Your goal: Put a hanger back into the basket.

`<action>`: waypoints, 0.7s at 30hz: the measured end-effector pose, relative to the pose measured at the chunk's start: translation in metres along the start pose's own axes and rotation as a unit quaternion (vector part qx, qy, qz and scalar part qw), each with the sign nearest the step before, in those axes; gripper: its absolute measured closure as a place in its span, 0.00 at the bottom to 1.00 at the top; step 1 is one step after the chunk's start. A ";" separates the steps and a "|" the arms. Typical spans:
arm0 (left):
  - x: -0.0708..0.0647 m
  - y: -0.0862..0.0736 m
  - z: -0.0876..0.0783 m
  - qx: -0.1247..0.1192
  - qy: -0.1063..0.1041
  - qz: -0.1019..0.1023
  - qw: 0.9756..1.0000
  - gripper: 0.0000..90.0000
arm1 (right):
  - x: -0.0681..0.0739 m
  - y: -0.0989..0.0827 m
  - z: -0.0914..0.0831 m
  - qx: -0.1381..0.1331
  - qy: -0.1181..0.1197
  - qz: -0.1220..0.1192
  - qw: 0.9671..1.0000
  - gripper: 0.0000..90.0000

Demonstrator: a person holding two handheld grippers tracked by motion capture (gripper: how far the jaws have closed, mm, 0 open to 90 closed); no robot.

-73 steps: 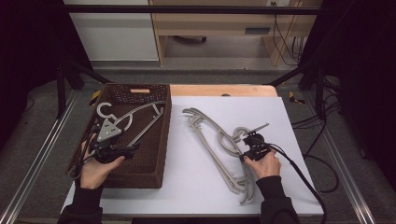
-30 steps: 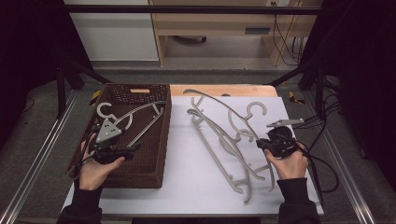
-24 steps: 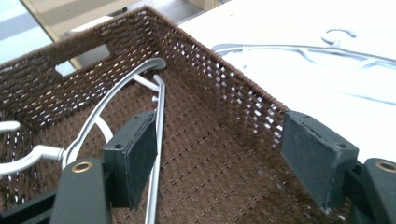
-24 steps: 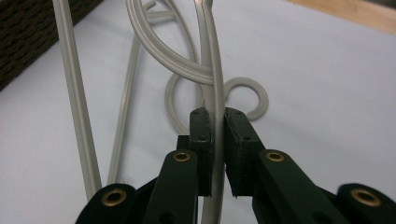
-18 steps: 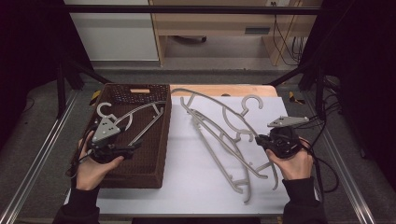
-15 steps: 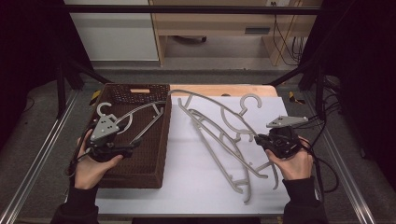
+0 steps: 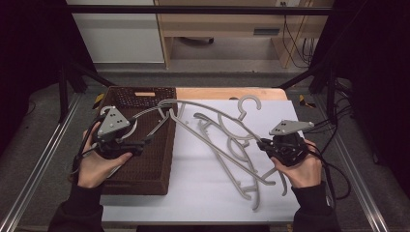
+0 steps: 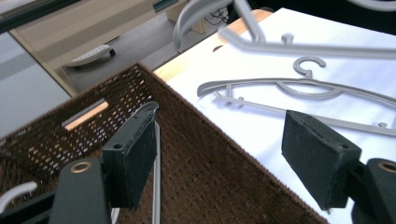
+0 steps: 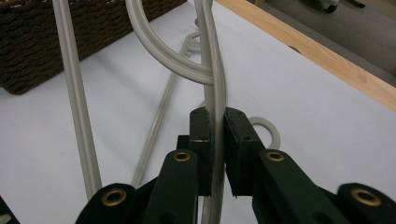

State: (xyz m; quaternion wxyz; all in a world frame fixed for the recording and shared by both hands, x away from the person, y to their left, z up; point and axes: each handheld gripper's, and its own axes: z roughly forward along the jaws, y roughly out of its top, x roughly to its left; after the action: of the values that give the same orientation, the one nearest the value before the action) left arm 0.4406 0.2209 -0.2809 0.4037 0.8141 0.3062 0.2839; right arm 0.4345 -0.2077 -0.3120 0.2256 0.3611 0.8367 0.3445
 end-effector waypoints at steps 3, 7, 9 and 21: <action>-0.004 0.009 0.001 0.001 -0.003 0.011 1.000 0.29 | 0.003 0.002 -0.001 0.002 0.005 -0.008 1.000 0.92; -0.010 0.022 0.004 0.004 -0.007 0.030 1.000 0.29 | 0.007 0.005 -0.001 0.000 0.013 -0.016 1.000 0.92; -0.013 0.028 0.006 0.007 -0.012 0.041 0.999 0.29 | 0.010 0.007 -0.001 0.001 0.017 -0.021 1.000 0.92; -0.033 0.055 0.024 0.010 -0.029 0.087 0.996 0.29 | 0.020 0.011 0.000 0.003 0.033 -0.039 0.999 0.92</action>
State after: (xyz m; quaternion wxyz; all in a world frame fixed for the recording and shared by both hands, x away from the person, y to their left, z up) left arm 0.4509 0.1586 -0.2541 0.3780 0.8495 0.2252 0.2912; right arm 0.4267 -0.1869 -0.3059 0.2100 0.3179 0.8581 0.3443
